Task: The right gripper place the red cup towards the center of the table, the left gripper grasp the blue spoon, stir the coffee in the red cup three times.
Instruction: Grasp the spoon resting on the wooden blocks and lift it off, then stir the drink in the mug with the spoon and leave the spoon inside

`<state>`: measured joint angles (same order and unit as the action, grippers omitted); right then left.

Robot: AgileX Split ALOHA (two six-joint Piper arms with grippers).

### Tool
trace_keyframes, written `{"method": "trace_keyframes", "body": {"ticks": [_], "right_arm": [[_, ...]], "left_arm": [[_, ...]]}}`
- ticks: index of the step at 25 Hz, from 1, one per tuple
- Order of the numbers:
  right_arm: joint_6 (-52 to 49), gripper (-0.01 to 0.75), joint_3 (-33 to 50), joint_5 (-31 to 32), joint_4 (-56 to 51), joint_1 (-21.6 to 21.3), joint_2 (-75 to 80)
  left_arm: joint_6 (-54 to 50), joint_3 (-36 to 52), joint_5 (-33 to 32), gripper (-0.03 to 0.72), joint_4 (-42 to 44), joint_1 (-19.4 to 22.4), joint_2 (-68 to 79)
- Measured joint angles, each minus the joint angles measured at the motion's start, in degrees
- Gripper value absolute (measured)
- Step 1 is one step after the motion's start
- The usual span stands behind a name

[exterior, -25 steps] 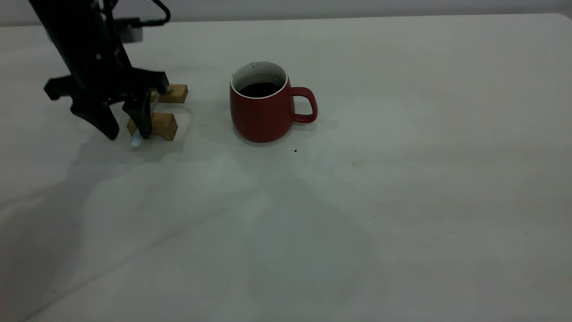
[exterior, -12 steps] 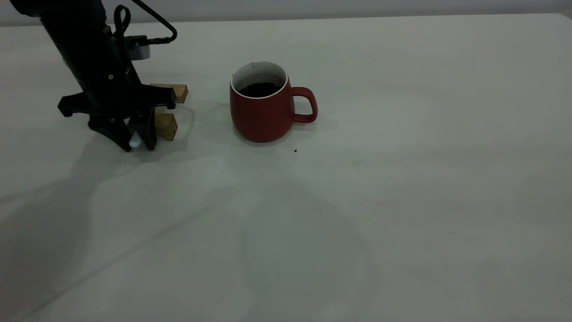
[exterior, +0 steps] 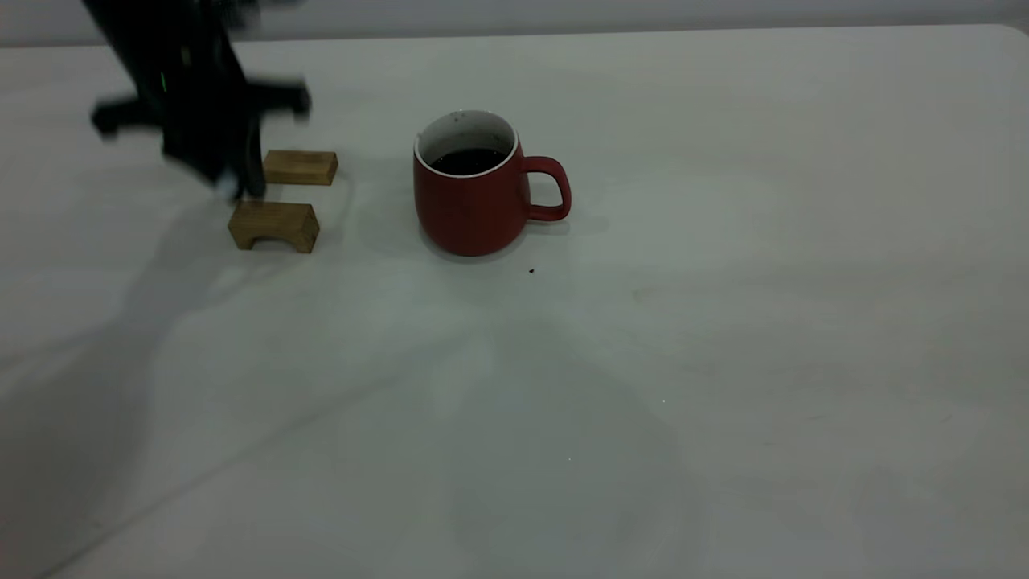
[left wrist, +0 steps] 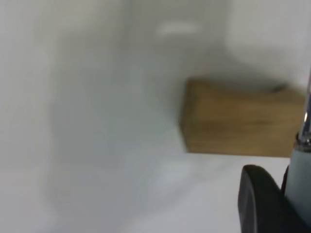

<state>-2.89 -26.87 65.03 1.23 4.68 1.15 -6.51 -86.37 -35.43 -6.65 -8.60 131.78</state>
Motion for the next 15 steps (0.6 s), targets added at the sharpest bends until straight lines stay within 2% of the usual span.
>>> {"method": "trace_keyframes", "body": {"ticks": [3,6,12,15], "right_arm": [[0.0,0.442,0.0,0.0,0.0,0.0,0.0],[0.0,0.442,0.0,0.0,0.0,0.0,0.0],[0.0,0.442,0.0,0.0,0.0,0.0,0.0],[0.0,0.442,0.0,0.0,0.0,0.0,0.0]], "left_arm": [[-1.2,-2.3,-3.4,0.127,-6.3,0.0,-4.4],[-4.4,-3.3,-6.1,0.127,-16.6,0.0,-8.0],[-15.8,-3.5,-12.3,0.127,-43.5,0.0,-10.3],[-21.5,-3.5,-15.9,0.127,-54.2,0.0,-10.3]]}}
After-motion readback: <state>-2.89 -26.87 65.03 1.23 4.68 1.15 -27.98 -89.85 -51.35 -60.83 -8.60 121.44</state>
